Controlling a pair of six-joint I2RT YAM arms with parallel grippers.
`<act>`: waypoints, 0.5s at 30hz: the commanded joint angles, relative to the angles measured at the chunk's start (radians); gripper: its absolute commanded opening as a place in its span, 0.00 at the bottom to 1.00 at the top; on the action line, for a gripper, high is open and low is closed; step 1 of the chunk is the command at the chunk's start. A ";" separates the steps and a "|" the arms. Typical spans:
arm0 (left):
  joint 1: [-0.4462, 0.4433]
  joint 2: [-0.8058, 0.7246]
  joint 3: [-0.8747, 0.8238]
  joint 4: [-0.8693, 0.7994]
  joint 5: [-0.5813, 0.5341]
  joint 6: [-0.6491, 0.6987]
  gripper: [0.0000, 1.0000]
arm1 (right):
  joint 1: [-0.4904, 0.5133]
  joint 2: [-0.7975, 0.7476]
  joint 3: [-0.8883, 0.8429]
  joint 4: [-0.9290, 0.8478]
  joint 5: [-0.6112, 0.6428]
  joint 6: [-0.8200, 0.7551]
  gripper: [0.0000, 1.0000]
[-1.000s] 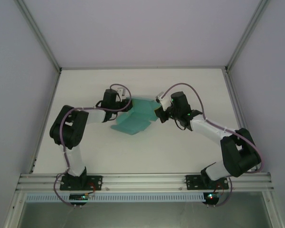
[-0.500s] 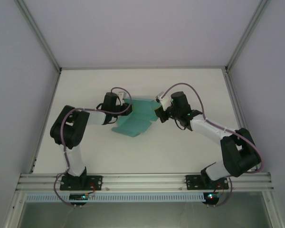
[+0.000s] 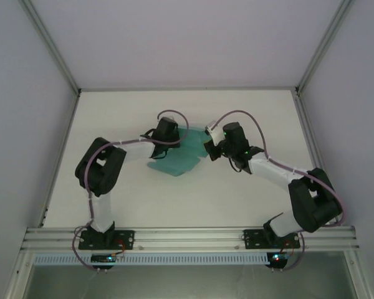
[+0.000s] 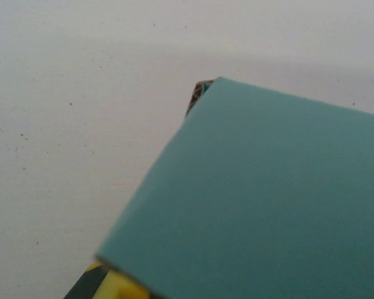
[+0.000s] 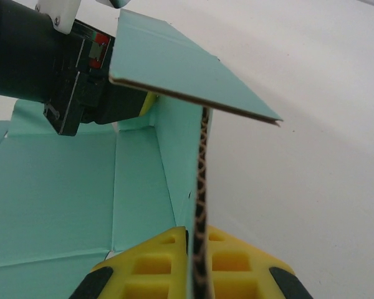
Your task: Assemble paper box
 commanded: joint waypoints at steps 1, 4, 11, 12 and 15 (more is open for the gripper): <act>0.088 0.049 -0.002 -0.169 -0.286 -0.111 0.00 | 0.009 -0.050 -0.056 -0.143 0.053 0.005 0.00; 0.113 0.065 0.028 -0.232 -0.245 -0.173 0.00 | 0.009 -0.058 -0.058 -0.134 0.088 0.019 0.00; 0.101 0.092 0.091 -0.338 -0.279 -0.212 0.00 | 0.012 -0.055 -0.066 -0.097 0.065 0.024 0.00; 0.101 0.076 0.066 -0.284 -0.250 -0.170 0.00 | 0.012 -0.053 -0.065 -0.093 0.063 0.022 0.00; 0.099 0.003 -0.031 -0.118 -0.156 -0.085 0.21 | 0.009 -0.049 -0.058 -0.106 0.016 0.022 0.00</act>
